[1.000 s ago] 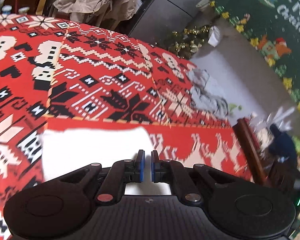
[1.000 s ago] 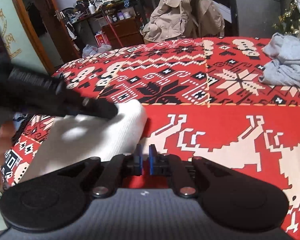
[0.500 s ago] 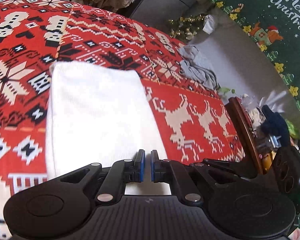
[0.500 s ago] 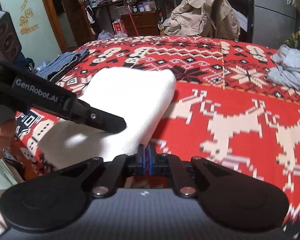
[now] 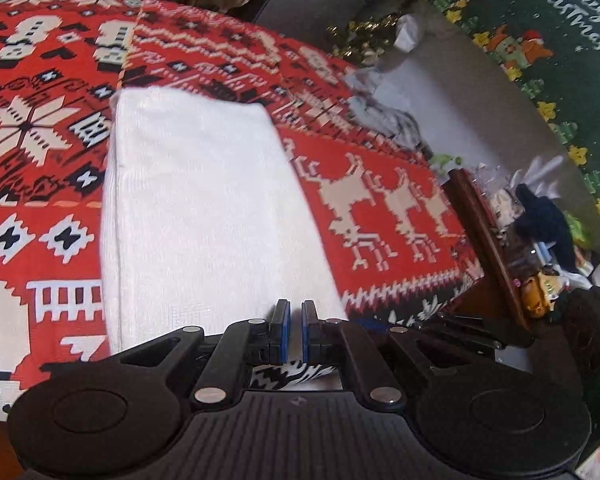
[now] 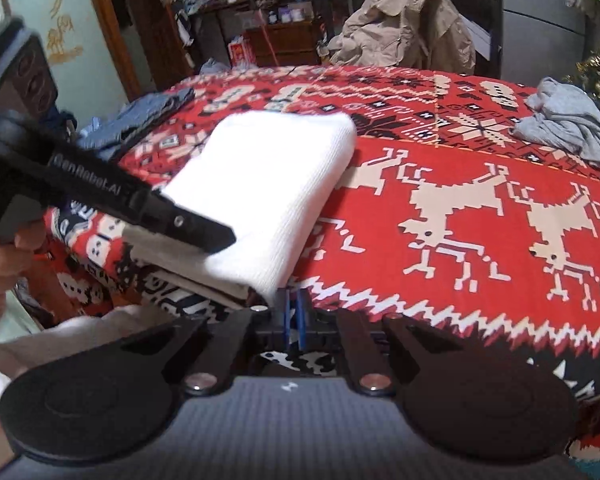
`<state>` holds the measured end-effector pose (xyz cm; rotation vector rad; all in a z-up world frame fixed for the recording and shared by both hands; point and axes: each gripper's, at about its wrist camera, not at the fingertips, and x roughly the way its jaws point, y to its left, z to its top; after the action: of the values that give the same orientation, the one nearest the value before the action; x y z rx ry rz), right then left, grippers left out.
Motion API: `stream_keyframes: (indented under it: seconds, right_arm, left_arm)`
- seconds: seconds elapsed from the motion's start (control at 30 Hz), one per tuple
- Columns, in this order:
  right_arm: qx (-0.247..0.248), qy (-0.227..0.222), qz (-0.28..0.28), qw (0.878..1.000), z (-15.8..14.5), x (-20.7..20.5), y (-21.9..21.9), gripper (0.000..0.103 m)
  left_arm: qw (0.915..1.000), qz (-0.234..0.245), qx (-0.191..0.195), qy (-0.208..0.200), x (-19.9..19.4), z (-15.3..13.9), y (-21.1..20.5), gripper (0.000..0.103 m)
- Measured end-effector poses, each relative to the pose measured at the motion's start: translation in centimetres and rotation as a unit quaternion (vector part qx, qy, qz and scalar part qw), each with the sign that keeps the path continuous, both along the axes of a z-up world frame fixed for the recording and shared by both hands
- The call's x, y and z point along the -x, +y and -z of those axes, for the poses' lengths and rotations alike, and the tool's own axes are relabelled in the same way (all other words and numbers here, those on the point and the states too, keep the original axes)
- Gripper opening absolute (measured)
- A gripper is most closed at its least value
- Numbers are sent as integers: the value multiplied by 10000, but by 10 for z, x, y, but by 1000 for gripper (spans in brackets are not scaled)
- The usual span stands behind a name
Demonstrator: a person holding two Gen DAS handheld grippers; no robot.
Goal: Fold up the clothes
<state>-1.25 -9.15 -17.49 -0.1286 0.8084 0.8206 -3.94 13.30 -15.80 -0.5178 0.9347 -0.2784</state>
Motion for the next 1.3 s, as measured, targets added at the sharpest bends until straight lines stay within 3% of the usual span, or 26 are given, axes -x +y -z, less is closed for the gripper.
stream_keyframes:
  seconds: [0.17,0.23,0.37,0.47,0.7,0.87,1.1,1.3]
  right_arm:
    - [-76,-51,463,9989,0,-12,-7,8]
    - [-112,20,418,9991,2,-16,-2,8]
    - [57,-157,71,9998,0,-5,14,3]
    - [88,-53,-96,9999,-1,2,11,3]
    - [35,0,-156,9999,-10,10,-2,3]
    - [143,-85,81,9998,-4,3,3,7]
    - [255,75,-339,9991,0,7,10,3]
    - [-5,90,-242,9997,-17,14,-2,7]
  left_arm:
    - [9997,131,-61,-172,-8,-3,-9,4]
    - [9996,183,-207,-61,-14,2,-16,4]
    - [9998,180,-87,53,-10,4,-13,4]
    - [9996,196,53,210,-5,7,-8,4]
    - [9995,144,274,69,6,-3,0,4]
    - [9999,83,64,42,-3,2,0,4]
    - [9995,213,130,197,6,4,0,4]
    - [9990,-207,313,-246,27,-10,30,4]
